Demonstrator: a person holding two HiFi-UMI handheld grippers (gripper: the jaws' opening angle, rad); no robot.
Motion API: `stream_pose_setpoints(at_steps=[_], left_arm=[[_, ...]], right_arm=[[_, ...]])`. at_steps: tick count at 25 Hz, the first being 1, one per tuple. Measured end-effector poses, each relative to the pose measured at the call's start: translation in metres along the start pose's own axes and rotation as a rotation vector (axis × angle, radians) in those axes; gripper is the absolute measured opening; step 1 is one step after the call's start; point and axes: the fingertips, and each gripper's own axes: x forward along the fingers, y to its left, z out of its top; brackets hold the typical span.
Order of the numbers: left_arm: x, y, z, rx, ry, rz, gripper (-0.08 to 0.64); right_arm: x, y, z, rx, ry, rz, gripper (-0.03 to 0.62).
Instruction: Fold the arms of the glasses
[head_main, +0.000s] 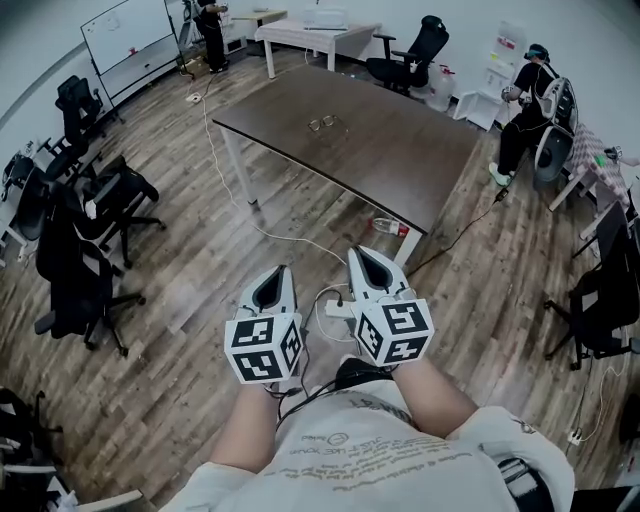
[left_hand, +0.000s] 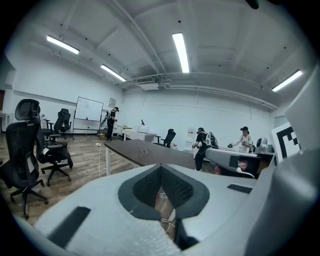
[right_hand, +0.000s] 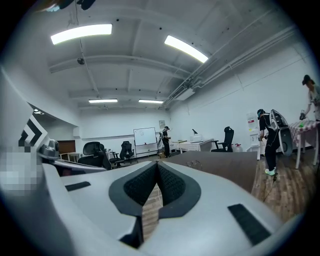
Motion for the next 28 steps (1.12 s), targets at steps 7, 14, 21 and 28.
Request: stream_pose_setpoints(at_steps=[7,14,21,28], left_arm=[[0.016,0.038,0.001,-0.002,0.017,0.032,0.012],[0.053,0.068,0.018,0.03,0.019,0.043,0.014],[0.114,0.107,0.04,0.069,0.031,0.05,0.012],[0.176,0.138,0.074,0.071,0.025,0.051,0.012]], right_arm=[[0.039,-0.002,-0.005,0.022,0.002,-0.011,0.015],[0.094,-0.009,-0.003,0.037,-0.009,-0.006,0.015],[0.174,-0.022,0.007,0.064,-0.023,0.001,0.014],[0.248,-0.036,0.027,0.052,-0.018,0.004,0.015]])
